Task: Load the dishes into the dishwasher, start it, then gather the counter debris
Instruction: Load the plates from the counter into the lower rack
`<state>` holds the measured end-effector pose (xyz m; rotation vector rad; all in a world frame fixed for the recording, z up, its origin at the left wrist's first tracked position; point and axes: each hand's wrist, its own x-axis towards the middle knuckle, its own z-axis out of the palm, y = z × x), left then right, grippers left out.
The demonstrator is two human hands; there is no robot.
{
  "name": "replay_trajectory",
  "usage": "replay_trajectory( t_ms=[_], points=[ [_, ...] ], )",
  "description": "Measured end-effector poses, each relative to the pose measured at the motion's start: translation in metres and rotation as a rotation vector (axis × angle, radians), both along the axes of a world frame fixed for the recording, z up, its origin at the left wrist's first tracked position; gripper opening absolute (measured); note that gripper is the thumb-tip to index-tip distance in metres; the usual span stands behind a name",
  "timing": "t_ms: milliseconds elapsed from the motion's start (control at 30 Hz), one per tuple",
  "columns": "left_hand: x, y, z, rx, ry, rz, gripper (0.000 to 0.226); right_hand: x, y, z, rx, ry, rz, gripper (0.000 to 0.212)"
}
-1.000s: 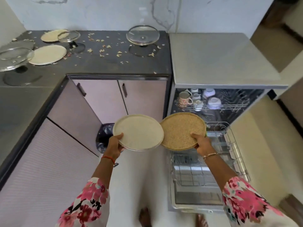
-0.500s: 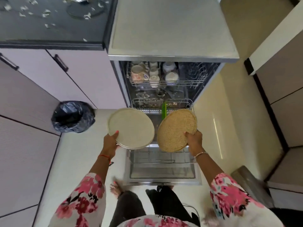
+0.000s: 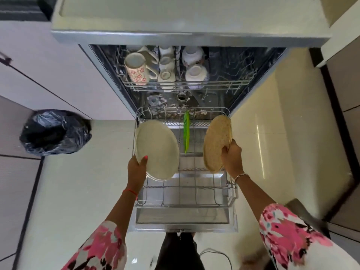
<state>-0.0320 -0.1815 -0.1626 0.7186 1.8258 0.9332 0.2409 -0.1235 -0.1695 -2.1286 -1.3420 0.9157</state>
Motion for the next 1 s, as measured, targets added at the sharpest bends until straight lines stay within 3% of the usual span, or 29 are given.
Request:
replay_trajectory(
  t_ms=[167, 300, 467, 667, 800, 1000],
  points=[
    [0.000, 0.032, -0.061, 0.008, 0.055, -0.009, 0.049, -0.010, 0.052, -0.063, 0.012, -0.063, 0.083, 0.018],
    [-0.002, 0.045, -0.090, 0.026, 0.048, -0.016, 0.033, -0.014, 0.085, -0.103, -0.008, -0.074, 0.164, 0.023],
    [-0.005, 0.052, -0.104, 0.021, 0.065, -0.040, 0.043, -0.026, 0.111, -0.128, -0.027, -0.075, 0.195, 0.026],
    [-0.008, 0.061, -0.118, 0.018, 0.066, -0.038, 0.026, -0.035, 0.122, -0.153, -0.068, -0.109, 0.238, 0.025],
    [-0.009, 0.065, -0.122, 0.019, 0.064, -0.053, 0.034, -0.040, 0.127, -0.163, -0.088, -0.037, 0.201, 0.027],
    [-0.008, 0.066, -0.118, 0.010, 0.046, -0.052, 0.029, -0.048, 0.111, -0.147, -0.003, 0.030, 0.163, 0.062]
  ],
)
